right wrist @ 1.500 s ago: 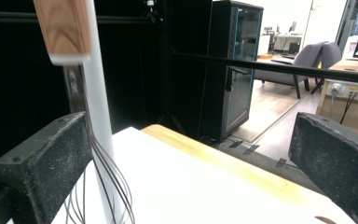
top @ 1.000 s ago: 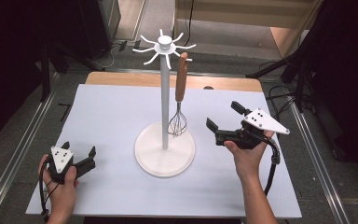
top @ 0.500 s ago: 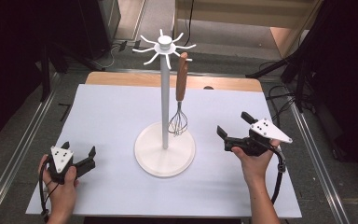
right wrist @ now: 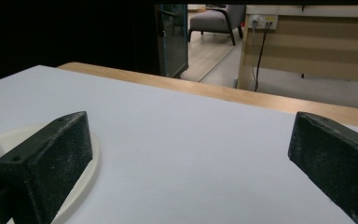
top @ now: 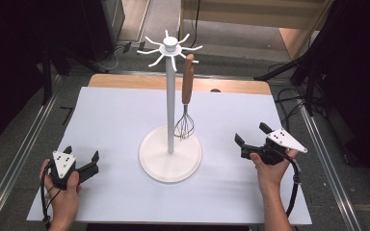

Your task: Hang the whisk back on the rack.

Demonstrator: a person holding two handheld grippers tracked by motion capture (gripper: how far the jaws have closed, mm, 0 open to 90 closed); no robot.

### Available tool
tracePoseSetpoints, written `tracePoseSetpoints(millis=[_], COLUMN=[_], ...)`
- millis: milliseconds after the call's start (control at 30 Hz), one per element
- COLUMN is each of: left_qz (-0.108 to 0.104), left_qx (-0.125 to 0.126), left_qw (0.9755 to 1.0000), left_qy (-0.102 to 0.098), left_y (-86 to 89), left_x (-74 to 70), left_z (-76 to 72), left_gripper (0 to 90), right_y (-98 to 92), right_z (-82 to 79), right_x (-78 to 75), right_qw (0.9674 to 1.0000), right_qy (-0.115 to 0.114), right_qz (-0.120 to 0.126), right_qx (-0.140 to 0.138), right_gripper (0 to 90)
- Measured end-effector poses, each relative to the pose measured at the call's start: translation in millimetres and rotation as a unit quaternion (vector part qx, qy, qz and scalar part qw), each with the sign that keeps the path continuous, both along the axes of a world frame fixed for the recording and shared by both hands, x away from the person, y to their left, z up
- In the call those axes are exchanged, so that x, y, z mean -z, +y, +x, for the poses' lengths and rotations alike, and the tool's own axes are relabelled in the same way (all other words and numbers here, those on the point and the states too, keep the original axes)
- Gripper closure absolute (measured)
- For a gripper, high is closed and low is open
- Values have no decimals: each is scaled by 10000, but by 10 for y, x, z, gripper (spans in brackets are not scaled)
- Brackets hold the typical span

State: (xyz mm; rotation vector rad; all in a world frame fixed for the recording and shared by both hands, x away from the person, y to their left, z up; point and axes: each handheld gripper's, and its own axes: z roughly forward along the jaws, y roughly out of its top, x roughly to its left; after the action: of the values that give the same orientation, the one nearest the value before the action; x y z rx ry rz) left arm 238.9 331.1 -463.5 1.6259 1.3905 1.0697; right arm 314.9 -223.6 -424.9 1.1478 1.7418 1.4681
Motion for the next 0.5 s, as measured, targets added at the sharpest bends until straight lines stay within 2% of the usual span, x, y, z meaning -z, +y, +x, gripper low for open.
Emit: tracePoseSetpoints(millis=[200,300,500], left_qz=[-7,-9,-5], left_qx=[4,6,4], left_qw=[10000,10000,10000], left_qy=[-2,-1,-2], left_y=[-1,-1,0], left_x=[0,0,-1], left_z=[0,0,-1], left_gripper=[136,136,136], right_y=[-112,-193,-336], right_z=[36,54,58], right_x=[127,190,251], right_qw=[9998,9993,9987], right_qy=[121,258,259], right_qz=[7,100,137], right_qx=[151,245,418], right_gripper=[0,0,1])
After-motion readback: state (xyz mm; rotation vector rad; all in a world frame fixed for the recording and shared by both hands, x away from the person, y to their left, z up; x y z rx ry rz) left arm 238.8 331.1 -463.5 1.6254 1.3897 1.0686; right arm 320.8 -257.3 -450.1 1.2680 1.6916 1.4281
